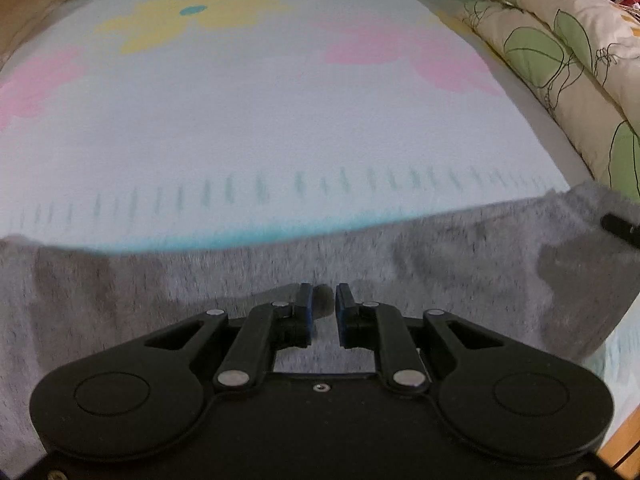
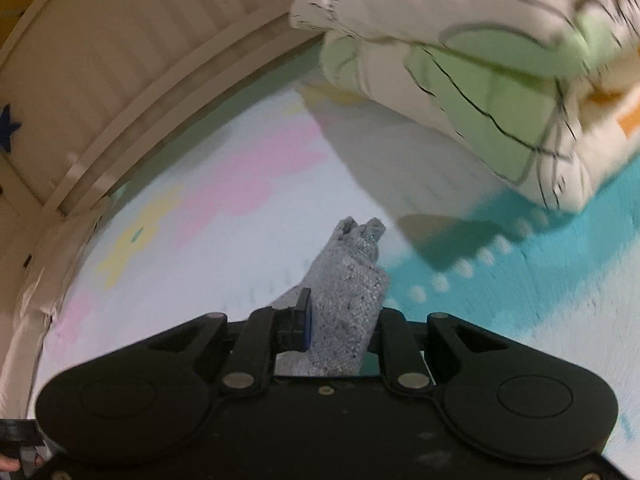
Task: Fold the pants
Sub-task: 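Grasp the narrow folded pants strip with the right gripper and lift, then lower the held grey pants onto the bed and open the right gripper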
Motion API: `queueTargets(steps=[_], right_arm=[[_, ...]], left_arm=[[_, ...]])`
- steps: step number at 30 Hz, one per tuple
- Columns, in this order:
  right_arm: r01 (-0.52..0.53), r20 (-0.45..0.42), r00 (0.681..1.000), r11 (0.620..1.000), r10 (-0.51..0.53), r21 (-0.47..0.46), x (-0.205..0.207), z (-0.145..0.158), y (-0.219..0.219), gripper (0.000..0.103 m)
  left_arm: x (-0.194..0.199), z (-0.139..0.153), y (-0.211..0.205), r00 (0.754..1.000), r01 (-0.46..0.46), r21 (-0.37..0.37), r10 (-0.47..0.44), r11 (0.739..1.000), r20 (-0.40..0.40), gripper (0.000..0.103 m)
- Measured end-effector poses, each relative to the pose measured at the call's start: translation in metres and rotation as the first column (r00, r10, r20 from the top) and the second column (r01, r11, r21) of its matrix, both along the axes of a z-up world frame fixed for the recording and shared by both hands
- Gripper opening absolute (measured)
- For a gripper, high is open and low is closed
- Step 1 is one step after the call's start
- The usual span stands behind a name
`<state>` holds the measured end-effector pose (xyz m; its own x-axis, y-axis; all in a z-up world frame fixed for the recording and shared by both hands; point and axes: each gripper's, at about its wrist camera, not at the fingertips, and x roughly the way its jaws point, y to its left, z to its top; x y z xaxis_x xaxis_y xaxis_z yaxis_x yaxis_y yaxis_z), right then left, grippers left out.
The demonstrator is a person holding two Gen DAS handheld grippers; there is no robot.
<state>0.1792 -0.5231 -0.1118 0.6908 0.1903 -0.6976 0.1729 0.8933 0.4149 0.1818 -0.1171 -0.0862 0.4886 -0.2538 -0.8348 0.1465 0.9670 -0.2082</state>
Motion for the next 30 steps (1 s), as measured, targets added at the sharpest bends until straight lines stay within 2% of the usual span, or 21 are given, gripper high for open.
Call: queueTargets(steps=[4,9,13,15,18,23,26,28,30], right_arm=[[-0.043,-0.002,0.999,0.998,0.043,-0.048,0.009,0.016,0.015,0.016],[-0.098,-0.008,0.995,0.989,0.098,-0.115,0.011,0.039,0.041,0.016],[-0.175,-0.016,0.984,0.966,0.175,-0.188,0.013,0.064,0.073,0.016],[-0.235,-0.024,0.971,0.941,0.236,-0.242,0.01,0.078,0.097,0.016],[-0.314,-0.046,0.948,0.9,0.315,-0.302,0.01,0.096,0.138,0.016],[-0.419,-0.043,0.902,0.849,0.429,-0.321,-0.007,0.112,0.228,0.016],[-0.487,-0.047,0.862,0.799,0.505,-0.353,-0.029,0.1,0.297,0.016],[-0.544,-0.052,0.82,0.747,0.57,-0.383,-0.049,0.079,0.345,0.016],[-0.591,-0.069,0.779,0.692,0.623,-0.415,-0.072,0.052,0.388,0.016]], left_arm=[[0.006,-0.008,-0.008,0.999,-0.031,-0.032,0.032,0.999,0.029,0.022],[0.017,-0.011,-0.024,0.999,0.019,-0.018,-0.018,1.0,0.049,0.022],[0.017,0.012,0.008,0.998,-0.052,-0.109,0.054,0.993,0.02,0.022],[0.01,0.03,0.032,0.997,-0.065,-0.124,0.069,0.99,0.024,0.022],[-0.005,0.06,0.074,0.995,-0.065,-0.101,0.072,0.993,0.065,0.022],[-0.032,0.087,0.147,0.986,-0.116,-0.106,0.128,0.988,0.112,0.022],[-0.045,0.088,0.184,0.975,-0.169,-0.115,0.183,0.979,0.124,0.022],[-0.051,0.083,0.2,0.971,-0.19,-0.107,0.203,0.976,0.126,0.022],[-0.049,0.077,0.208,0.974,-0.197,-0.111,0.207,0.974,0.087,0.022]])
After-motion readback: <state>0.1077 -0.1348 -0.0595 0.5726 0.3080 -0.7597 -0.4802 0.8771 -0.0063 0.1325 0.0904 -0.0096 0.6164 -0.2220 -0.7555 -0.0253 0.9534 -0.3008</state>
